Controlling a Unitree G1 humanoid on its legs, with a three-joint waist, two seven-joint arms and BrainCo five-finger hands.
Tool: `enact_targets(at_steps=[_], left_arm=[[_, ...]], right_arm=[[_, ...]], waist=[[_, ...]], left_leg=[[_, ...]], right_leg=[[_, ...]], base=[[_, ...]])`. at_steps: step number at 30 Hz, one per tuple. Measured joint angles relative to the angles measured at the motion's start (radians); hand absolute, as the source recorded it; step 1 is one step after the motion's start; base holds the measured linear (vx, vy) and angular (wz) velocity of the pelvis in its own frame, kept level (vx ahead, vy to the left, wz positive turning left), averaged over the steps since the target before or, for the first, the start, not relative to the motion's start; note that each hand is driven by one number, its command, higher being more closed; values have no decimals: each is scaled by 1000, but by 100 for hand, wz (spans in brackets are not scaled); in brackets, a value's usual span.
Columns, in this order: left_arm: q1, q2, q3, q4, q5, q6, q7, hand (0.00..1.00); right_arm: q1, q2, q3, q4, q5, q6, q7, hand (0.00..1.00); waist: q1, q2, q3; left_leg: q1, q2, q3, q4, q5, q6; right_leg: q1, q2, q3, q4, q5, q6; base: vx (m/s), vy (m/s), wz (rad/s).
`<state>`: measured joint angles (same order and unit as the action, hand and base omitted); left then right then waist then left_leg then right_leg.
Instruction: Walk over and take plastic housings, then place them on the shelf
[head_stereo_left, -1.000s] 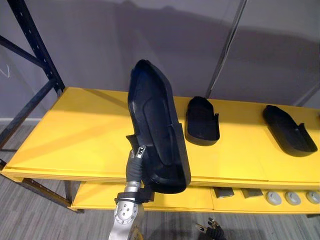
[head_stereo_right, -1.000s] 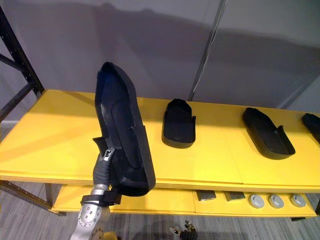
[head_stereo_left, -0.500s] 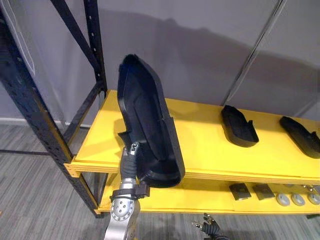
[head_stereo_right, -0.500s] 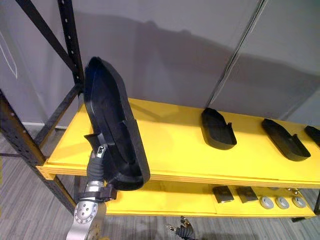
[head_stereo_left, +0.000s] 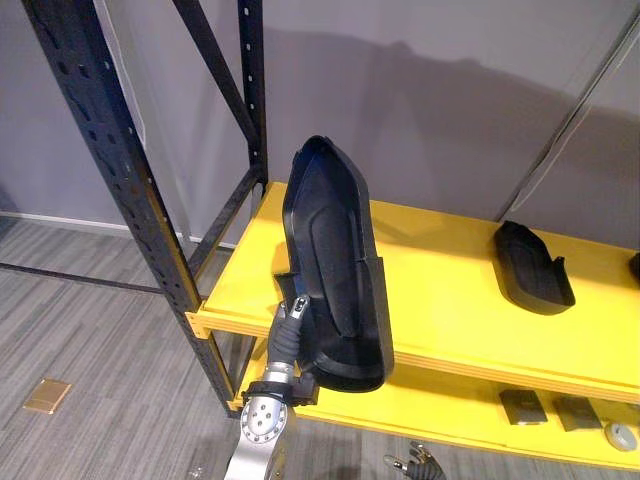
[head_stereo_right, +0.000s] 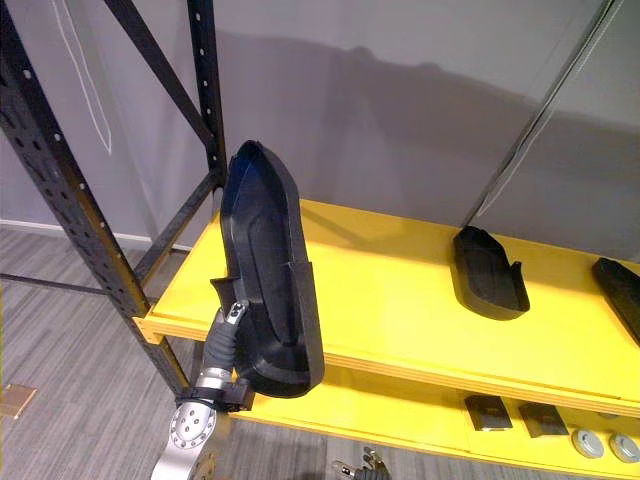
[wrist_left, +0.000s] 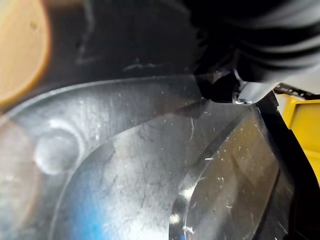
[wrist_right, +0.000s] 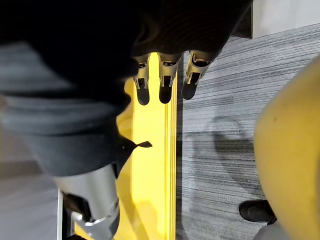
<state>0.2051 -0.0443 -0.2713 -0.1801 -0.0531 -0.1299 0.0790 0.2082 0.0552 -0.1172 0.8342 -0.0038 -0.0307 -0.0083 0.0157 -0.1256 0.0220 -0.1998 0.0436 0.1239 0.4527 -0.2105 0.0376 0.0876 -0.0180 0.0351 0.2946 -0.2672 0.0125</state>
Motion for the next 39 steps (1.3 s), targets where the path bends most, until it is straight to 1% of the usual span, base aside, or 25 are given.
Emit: enact_targets(at_steps=[1, 4, 5, 7, 8, 10, 11, 12, 15, 16, 18, 19, 21, 22, 26, 29, 30, 31, 34, 36, 38, 39], left_arm=[[-1, 1, 1, 0, 5, 1, -1, 100], [-13, 5, 3, 0, 48, 13, -1, 100], [-27, 11, 11, 0, 65, 22, -1, 100], [-56, 28, 34, 4, 89, 38, 3, 100], [-82, 39, 55, 7, 98, 46, 6, 100], [-135, 50, 79, 29, 99, 47, 17, 100], [-190, 58, 105, 63, 108, 52, 34, 100], [-233, 64, 127, 96, 118, 59, 47, 100], [-365, 99, 180, 239, 146, 98, 90, 100], [-385, 104, 191, 274, 155, 100, 92, 100], [-441, 117, 219, 392, 175, 135, 100, 100], [-449, 121, 225, 412, 175, 144, 105, 100], [-478, 135, 248, 506, 179, 162, 117, 100], [-490, 138, 253, 534, 182, 168, 119, 100], [-583, 161, 281, 728, 222, 200, 129, 100], [-632, 177, 309, 808, 238, 217, 135, 100], [-644, 182, 324, 827, 240, 221, 135, 100], [-664, 190, 330, 855, 240, 225, 137, 0], [-713, 208, 349, 902, 243, 224, 138, 0], [-737, 223, 366, 921, 244, 224, 143, 0], [-777, 245, 367, 946, 244, 222, 158, 0], [-794, 254, 377, 952, 244, 222, 159, 0]], right_arm=[[0, 0, 0, 3, 0, 0, 0, 0], [16, -1, 2, 2, 3, 0, 1, 0], [20, -2, 2, 2, 3, 0, 1, 0], [28, -2, 3, 3, 2, 0, 2, 0], [31, -2, 2, 3, 2, -1, 3, 0], [35, -3, 2, 4, -1, -1, 8, 0], [34, -4, 2, 4, -4, -1, 14, 0], [34, -5, 1, 6, -4, -1, 17, 0], [23, -14, -1, 33, -13, -2, 34, 0], [16, -16, -4, 43, -15, -2, 36, 0], [-9, -27, -3, 75, -20, -3, 43, 0], [-15, -29, -3, 82, -20, -3, 44, 0], [-27, -44, -8, 96, -20, -4, 50, 0], [-31, -47, -14, 98, -20, -4, 51, 0], [-59, -62, -33, 101, -20, -5, 53, 0], [-67, -62, -38, 101, -20, -9, 55, 0], [-72, -62, -38, 101, -20, -11, 56, 0], [-76, -61, -38, 101, -20, -11, 57, 0], [-80, -61, -38, 102, -20, -11, 58, 0], [-80, -61, -39, 102, -20, -13, 58, 0], [-83, -58, -39, 106, -20, -13, 57, 0], [-92, -57, -39, 120, -20, -13, 58, 0]], waist=[[1, -2, -2], [-3, 11, -14], [-1, 15, -18], [-3, 17, -34], [-10, 17, -44], [-18, 18, -56], [-26, 20, -61], [-28, 20, -64], [-54, 20, -80], [-56, 20, -80], [-69, 25, -81], [-73, 26, -79], [-77, 39, -71], [-77, 44, -68], [-101, 79, -37], [-102, 81, -19], [-111, 81, -14], [-115, 80, -6], [-115, 76, 4], [-115, 75, 4], [-115, 68, 7], [-115, 61, 11]], left_leg=[[9, 6, 12, -8, -1, -2], [21, 19, 20, -25, -3, -7], [31, 24, 26, -40, -4, -16], [51, 31, 38, -67, 3, -24], [61, 33, 40, -81, 7, -29], [66, 33, 40, -100, 14, -29], [67, 32, 41, -115, 26, -34], [74, 31, 47, -132, 39, -35], [96, 24, 49, -193, 89, -36], [107, 21, 53, -213, 102, -34], [140, 9, 59, -298, 156, -36], [146, 8, 60, -319, 169, -38], [173, 7, 65, -398, 221, -45], [181, 7, 65, -418, 233, -47], [223, 0, 65, -540, 312, -51], [221, 0, 68, -544, 314, -55], [220, 1, 68, -545, 312, -59], [220, 0, 68, -545, 313, -58], [213, -5, 68, -545, 311, -57], [201, -9, 73, -545, 310, -54], [187, -17, 77, -544, 310, -54], [186, -21, 81, -543, 308, -51]], right_leg=[[0, 4, 18, -2, 6, 1], [-1, 16, 42, -6, 30, -5], [-1, 20, 45, -6, 40, -7], [-3, 27, 64, -11, 56, -11], [-2, 30, 68, -13, 63, -12], [0, 30, 70, -30, 71, -10], [0, 31, 75, -43, 78, -11], [-1, 32, 92, -46, 79, -12], [1, 31, 98, -67, 87, -16], [1, 30, 98, -69, 89, -18], [1, 28, 102, -89, 97, -24], [2, 28, 105, -97, 100, -26], [-1, 35, 119, -121, 120, -30], [-1, 36, 119, -127, 123, -32], [-9, 40, 124, -142, 124, -33], [-15, 39, 148, -151, 124, -32], [-19, 39, 149, -152, 123, -31], [-20, 38, 150, -151, 122, -29], [-25, 35, 164, -160, 114, -13], [-32, 32, 173, -172, 116, -10], [-44, 26, 178, -182, 124, 1], [-47, 22, 181, -182, 128, -2]], base=[[-12, -18, -28], [-30, -10, -18], [-49, -11, -18], [-42, -23, -20], [-39, -27, -14], [-32, -42, -2], [-26, -56, -6], [-23, -56, -8], [-18, -85, -3], [4, -98, -6], [1, -74, -6], [-16, -71, -4], [-45, -71, -10], [-55, -53, -8], [-117, -32, -4], [-166, -11, -21], [-162, 3, -11], [-143, 20, -6], [-91, 41, -6], [-24, 69, -7], [33, 63, -6], [50, 55, -7]])
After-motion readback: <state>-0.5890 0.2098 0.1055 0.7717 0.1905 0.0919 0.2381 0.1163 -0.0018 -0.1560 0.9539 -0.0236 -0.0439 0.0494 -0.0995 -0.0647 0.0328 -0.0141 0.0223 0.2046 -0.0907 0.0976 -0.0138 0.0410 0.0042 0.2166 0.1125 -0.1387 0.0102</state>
